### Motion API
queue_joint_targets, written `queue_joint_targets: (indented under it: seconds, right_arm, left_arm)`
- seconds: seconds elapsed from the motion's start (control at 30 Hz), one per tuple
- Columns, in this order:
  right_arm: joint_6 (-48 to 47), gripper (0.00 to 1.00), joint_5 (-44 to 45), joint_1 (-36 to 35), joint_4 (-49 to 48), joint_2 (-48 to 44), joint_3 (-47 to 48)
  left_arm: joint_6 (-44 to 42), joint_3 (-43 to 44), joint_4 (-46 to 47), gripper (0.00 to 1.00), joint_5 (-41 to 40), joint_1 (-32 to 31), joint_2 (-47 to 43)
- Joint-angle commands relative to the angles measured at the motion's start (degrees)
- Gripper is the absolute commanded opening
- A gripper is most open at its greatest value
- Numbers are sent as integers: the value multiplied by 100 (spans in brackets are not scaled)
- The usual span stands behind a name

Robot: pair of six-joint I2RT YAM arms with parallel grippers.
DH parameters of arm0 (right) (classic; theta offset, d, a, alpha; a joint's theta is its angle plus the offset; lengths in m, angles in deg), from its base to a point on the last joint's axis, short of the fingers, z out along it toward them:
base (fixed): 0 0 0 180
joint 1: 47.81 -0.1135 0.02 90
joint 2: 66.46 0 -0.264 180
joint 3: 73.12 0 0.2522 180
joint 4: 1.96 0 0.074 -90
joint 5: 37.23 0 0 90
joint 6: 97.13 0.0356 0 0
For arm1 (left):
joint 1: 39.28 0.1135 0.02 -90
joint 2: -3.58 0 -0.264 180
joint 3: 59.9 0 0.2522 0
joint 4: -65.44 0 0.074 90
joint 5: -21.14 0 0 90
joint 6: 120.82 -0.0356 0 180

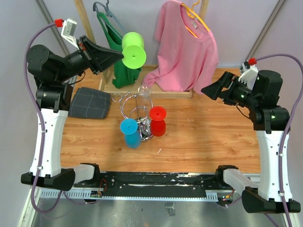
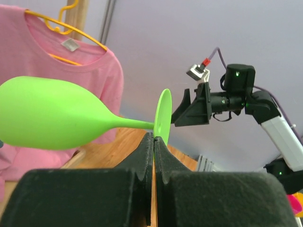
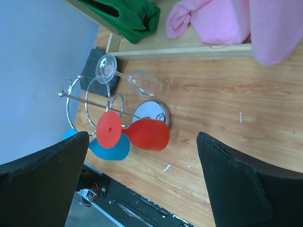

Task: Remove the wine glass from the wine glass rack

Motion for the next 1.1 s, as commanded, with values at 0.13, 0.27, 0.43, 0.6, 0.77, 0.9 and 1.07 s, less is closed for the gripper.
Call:
queue_joint_targets:
  seconds: [0.13,0.27,0.43,0.6,0.77,0.9,1.07]
  right_arm:
    - [118,99,-243,-10,20,54,397]
    - [209,98,-405,-10,-17,169,674]
    - [423,99,-887,-9,-54,501,1196]
    - [451,98,-1202,-10,-56,778,1485]
    - [562,99,-1398,-1,-7,898,1729]
    - [374,99,-1610,135,298,1070,2148]
    - [174,99,-2278,396,416,1191,2249]
  left_arm:
    - [-92,-500,105,0,-179,-593,-289]
    - [-574,-872,65,0,-205,-1140,-526]
    - [-2328,-711,-1089,0,-420,-1939,-468]
    - [-3358,-531,-1489,0,-767,-2843,-170]
    - [-4765,-474,-1965,0,-1311,-3839,67]
    - [-5705,-545,-2232,0,-1472,-4284,210]
    - [-6212,-846,-2222,0,-1028,-4409,223]
